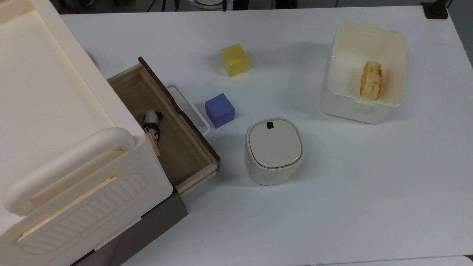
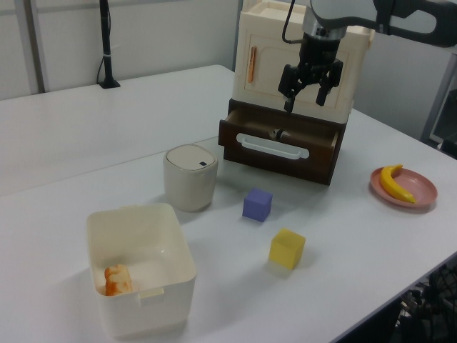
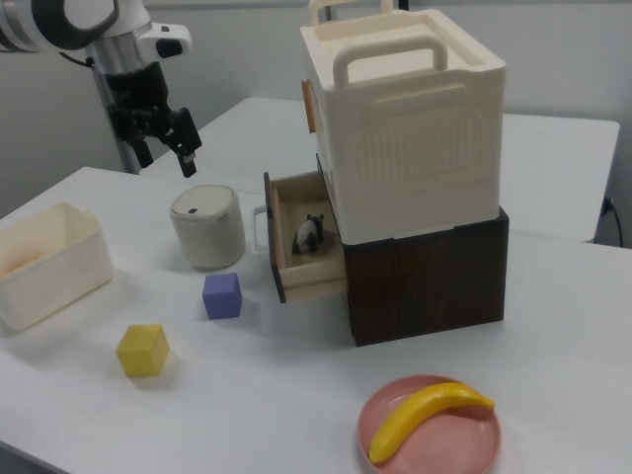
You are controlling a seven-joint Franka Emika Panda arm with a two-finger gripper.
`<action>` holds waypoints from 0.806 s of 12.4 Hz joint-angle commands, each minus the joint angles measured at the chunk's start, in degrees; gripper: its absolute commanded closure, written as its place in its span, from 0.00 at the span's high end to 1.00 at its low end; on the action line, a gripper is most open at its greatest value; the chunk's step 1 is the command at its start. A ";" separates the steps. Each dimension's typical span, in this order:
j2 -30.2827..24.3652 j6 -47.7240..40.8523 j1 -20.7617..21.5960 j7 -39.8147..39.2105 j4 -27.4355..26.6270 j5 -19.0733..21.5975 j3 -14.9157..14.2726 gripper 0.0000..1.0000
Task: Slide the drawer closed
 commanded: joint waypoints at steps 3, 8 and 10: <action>-0.15 -1.85 0.56 -1.61 -0.12 -0.39 -0.16 1.00; -0.33 -1.94 0.30 -2.67 -0.03 -0.39 -0.16 1.00; -0.33 -1.94 0.30 -2.67 -0.03 -0.39 -0.16 1.00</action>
